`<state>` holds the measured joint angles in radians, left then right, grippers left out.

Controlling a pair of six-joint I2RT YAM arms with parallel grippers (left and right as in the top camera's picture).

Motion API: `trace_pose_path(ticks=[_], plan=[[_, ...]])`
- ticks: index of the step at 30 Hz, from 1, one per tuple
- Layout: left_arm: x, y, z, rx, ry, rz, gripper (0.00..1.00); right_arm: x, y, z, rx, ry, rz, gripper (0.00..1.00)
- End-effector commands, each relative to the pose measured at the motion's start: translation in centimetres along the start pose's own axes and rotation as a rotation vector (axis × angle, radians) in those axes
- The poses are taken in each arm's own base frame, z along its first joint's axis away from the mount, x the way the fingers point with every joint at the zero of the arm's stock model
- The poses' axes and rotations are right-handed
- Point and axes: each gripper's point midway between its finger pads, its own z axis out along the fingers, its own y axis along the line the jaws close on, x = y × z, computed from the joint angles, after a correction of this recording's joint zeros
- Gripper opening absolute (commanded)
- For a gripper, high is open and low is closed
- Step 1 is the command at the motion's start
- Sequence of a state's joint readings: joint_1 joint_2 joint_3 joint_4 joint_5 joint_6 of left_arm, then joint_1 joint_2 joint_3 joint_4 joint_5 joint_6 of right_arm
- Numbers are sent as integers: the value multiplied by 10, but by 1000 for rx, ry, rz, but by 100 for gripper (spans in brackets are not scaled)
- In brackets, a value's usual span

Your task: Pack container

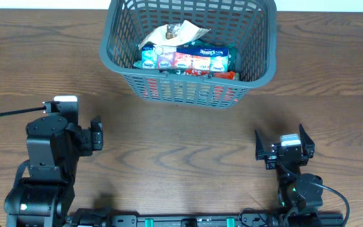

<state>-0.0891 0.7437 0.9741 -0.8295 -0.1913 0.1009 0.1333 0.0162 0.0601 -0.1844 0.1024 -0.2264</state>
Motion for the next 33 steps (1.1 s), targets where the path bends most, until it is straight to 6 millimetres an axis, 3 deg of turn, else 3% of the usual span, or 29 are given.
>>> trace_pose_path(ticks=[1,16,22,29,33], plan=[[0,2,0,-12,0,-10,99,0,0,0,3,-6,17,99],[9,3,-1,-19,33,-2,99,0,0,0,3,-6,17,99],[29,0,-23,29,46,1,99,0,0,0,3,-6,17,99],[-16,-8,-50,108,-326,-72,99,0,0,0,3,-6,17,99],[-30,-12,-47,123,-534,-106,99,0,0,0,3,-6,17,99]])
